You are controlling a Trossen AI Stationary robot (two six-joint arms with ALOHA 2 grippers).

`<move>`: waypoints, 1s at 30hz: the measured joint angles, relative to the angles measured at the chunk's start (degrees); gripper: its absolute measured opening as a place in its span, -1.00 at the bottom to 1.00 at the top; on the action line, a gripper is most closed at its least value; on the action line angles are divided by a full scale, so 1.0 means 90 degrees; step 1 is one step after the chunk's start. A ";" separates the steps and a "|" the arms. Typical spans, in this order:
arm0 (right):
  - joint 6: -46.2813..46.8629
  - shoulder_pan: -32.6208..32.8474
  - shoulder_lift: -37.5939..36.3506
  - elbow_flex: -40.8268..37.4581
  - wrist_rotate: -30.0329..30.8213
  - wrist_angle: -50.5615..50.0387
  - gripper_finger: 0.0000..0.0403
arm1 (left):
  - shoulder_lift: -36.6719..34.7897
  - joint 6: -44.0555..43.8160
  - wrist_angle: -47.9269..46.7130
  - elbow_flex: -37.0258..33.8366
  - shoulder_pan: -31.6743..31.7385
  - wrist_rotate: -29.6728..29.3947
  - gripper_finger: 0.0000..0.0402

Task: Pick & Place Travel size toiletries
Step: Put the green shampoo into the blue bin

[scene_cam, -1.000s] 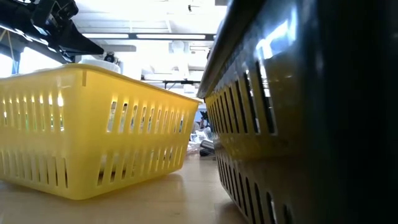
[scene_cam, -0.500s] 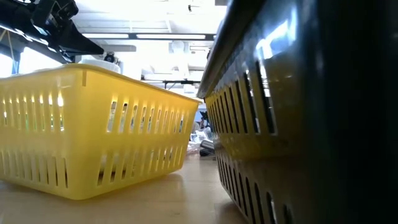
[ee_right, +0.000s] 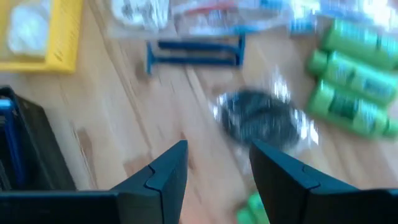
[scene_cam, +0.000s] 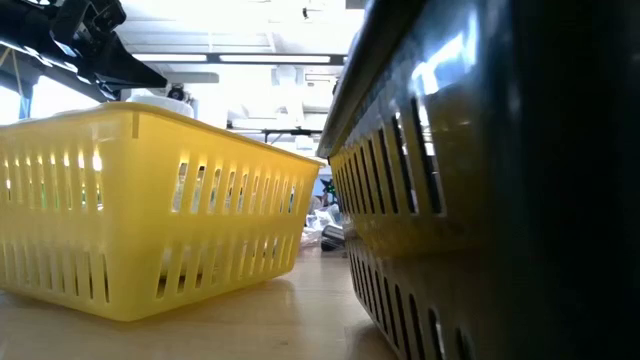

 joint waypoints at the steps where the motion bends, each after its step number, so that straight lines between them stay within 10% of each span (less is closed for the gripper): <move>1: -0.0185 -0.0146 0.0000 0.0000 -0.0023 0.0091 -0.18 | 0.0001 0.0000 0.0000 0.0000 0.0000 0.0001 -1.00; 24: 0.1524 -0.1712 0.0002 -0.1306 -0.0815 -0.0208 -0.17 | 0.0002 -0.0002 0.0002 0.0000 0.0000 0.0182 -1.00; 30: 0.1991 -0.1721 0.0002 -0.1627 -0.0719 -0.0104 0.11 | 0.0002 -0.0002 0.0019 0.0000 0.0000 0.0181 -1.00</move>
